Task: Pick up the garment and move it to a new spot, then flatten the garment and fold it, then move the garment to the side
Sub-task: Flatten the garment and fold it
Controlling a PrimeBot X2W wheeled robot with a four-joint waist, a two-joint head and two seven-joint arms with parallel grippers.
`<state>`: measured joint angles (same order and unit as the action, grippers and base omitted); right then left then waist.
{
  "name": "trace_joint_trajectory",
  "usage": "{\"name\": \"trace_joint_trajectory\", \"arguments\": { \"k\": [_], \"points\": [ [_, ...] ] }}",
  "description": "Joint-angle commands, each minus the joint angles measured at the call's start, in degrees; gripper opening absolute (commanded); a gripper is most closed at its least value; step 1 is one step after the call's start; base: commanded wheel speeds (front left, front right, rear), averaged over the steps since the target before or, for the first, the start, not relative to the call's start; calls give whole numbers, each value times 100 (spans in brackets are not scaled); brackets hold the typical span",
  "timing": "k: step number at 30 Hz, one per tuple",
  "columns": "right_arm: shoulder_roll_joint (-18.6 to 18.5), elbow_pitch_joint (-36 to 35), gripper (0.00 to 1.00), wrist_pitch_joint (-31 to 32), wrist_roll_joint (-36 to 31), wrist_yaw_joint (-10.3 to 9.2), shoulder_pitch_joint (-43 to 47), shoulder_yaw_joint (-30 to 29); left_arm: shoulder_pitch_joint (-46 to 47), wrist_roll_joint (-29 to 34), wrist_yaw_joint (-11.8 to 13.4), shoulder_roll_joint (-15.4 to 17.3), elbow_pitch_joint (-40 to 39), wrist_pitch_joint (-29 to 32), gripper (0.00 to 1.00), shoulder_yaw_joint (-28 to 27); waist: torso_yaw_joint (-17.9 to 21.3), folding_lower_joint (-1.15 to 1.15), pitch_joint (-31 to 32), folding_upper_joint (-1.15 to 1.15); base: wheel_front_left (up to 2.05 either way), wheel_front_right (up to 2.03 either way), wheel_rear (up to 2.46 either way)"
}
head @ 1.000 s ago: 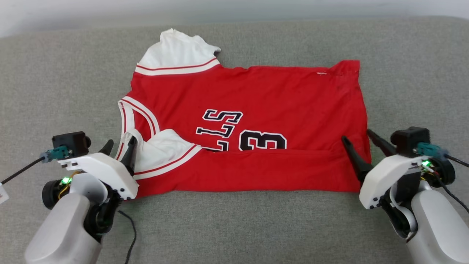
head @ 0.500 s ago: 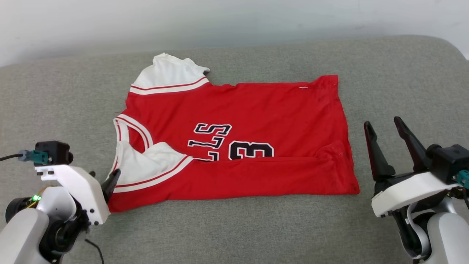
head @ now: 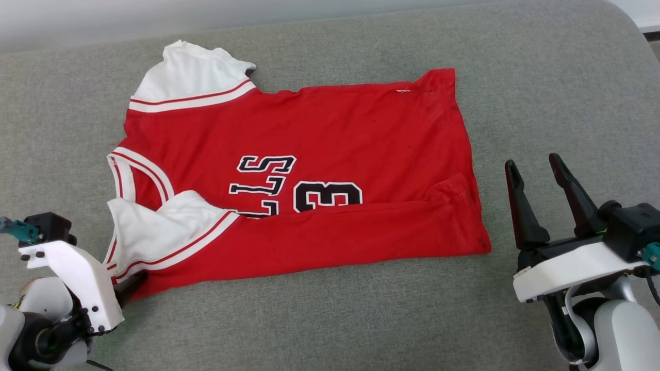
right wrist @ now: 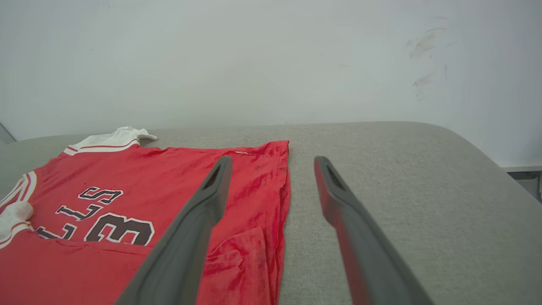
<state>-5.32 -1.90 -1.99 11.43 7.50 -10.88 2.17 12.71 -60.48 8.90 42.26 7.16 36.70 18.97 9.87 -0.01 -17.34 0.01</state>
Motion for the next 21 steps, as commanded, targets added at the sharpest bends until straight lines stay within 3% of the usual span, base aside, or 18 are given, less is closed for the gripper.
{"name": "trace_joint_trajectory", "arguments": {
  "k": [1,7,12,17,21],
  "points": [
    [26,-32,100,-13,-42,-2,-17,-26,-269,-73,-67,-279,202,114,0,250,28,1,-15,-1,0,0,0],
    [-82,-78,100,196,-81,-3,84,-156,-126,162,-171,-269,178,-475,0,93,-92,1,184,-1,0,0,0],
    [-181,-11,100,766,72,-2,166,-223,26,378,-234,-287,96,-932,0,10,-240,1,310,-1,0,0,0],
    [-494,388,100,2721,472,-2,87,-390,203,675,-202,-355,-291,-1279,0,61,-521,1,335,-1,0,0,0],
    [-737,628,100,3802,742,-2,-87,-324,381,857,-190,-435,-587,-1349,0,184,-731,1,199,-1,0,0,0]
  ]
}}
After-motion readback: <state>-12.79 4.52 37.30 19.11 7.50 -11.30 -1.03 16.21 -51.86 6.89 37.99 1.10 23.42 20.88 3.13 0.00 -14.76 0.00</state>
